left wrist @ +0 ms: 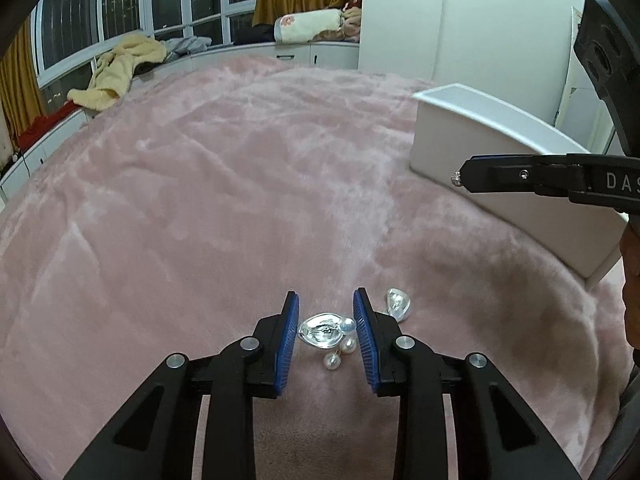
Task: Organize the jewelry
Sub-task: 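Carry both earrings into white box and open both tools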
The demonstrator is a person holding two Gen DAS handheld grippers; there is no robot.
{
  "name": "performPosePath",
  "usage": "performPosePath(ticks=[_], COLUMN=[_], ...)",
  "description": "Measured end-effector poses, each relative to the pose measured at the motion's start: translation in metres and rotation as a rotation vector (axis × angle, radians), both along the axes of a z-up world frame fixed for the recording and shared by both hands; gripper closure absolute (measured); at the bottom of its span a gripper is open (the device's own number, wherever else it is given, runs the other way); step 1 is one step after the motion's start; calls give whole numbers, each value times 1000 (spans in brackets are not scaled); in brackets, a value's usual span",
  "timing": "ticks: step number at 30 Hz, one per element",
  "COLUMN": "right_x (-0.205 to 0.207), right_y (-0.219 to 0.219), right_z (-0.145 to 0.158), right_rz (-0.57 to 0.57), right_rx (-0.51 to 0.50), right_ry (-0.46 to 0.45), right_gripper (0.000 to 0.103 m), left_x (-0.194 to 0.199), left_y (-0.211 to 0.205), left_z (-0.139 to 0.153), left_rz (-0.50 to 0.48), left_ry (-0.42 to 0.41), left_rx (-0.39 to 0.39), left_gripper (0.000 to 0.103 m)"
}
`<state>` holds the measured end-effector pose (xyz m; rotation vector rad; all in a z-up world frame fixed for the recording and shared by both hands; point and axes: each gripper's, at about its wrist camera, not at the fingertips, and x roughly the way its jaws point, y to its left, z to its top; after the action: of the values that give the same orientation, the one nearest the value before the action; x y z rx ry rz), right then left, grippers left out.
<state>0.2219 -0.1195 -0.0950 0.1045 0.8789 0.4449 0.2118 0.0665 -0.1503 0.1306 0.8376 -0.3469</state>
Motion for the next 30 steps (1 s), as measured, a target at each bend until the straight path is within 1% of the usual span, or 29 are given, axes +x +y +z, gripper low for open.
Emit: performPosePath(ticks=[4,9,14,23,25,30], right_x=[-12,-23,-32,-48,-53,-59], right_y=[-14,-34,-61,-102,-112,-148], right_z=[16,33,39,56,57,55], right_rz=[-17,-57,-117,-221,-247,-325], right_rx=[21,1,-8,-59,-74,-69], right_ry=[-31,-67,-85,-124,-128,-124], right_gripper=[90,90,90,90,90,90], left_x=[-2,0,0,-1,0,3], left_y=[-8,-25,-51,-97,-109,-137], left_z=[20,39,59,85,91,100], left_rz=[-17,-41,-80,-148,-165,-208], left_ry=[-32,-60,-91,-129,-135,-140], left_rx=[-6,-17,-28,-43,-50,-77], left_gripper=[70,70,70,70,70,70])
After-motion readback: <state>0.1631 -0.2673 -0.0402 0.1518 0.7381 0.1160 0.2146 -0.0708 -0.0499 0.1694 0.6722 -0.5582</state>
